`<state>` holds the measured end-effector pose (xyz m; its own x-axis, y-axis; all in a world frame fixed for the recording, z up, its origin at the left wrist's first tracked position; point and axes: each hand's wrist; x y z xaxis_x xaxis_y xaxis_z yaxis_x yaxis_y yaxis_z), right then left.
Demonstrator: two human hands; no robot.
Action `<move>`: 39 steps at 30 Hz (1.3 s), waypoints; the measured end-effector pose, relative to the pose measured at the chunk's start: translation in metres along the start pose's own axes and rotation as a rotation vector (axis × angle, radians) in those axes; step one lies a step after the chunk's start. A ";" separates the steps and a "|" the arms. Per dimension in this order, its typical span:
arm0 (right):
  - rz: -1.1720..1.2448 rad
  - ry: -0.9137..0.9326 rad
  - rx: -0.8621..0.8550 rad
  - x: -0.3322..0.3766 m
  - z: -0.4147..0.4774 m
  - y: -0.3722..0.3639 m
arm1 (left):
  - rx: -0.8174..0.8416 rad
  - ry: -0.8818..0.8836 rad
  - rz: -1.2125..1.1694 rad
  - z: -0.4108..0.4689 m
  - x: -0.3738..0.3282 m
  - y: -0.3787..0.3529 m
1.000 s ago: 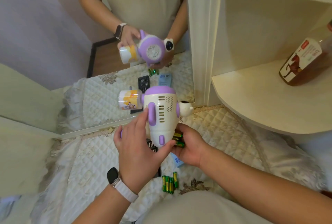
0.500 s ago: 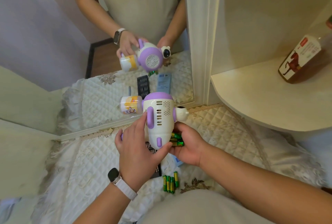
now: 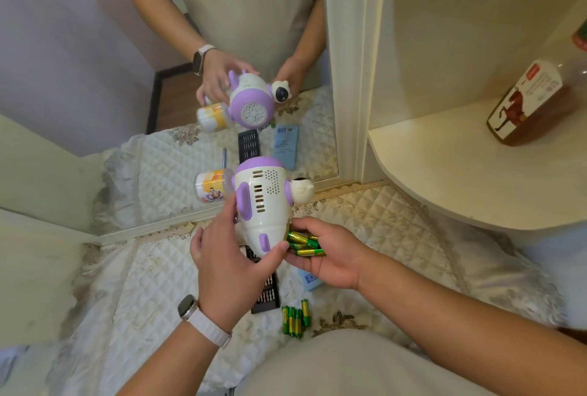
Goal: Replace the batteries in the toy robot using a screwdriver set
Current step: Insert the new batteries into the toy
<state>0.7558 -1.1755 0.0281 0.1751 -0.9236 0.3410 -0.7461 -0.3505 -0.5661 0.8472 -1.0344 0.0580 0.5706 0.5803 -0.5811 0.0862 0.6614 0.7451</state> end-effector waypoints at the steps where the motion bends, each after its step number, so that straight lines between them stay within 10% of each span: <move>1: -0.033 0.004 -0.003 -0.001 -0.001 0.001 | 0.002 0.006 -0.001 -0.002 0.002 0.000; 19: -0.235 -0.029 -0.185 -0.058 0.001 -0.020 | -0.184 0.691 -0.244 -0.072 0.134 0.039; 39: -0.050 0.102 -0.514 -0.148 -0.012 -0.051 | 0.045 0.583 -0.279 -0.054 0.283 0.038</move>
<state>0.7596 -1.0194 0.0157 0.1748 -0.8789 0.4439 -0.9616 -0.2492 -0.1146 0.9675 -0.8191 -0.0956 -0.0143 0.5606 -0.8280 0.2085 0.8116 0.5458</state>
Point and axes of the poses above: each hand's wrist, its own z-axis towards the middle knuckle, its own y-axis out of the back of the hand, x = y × z, and after that the axes turned 13 degrees about -x, right-handed
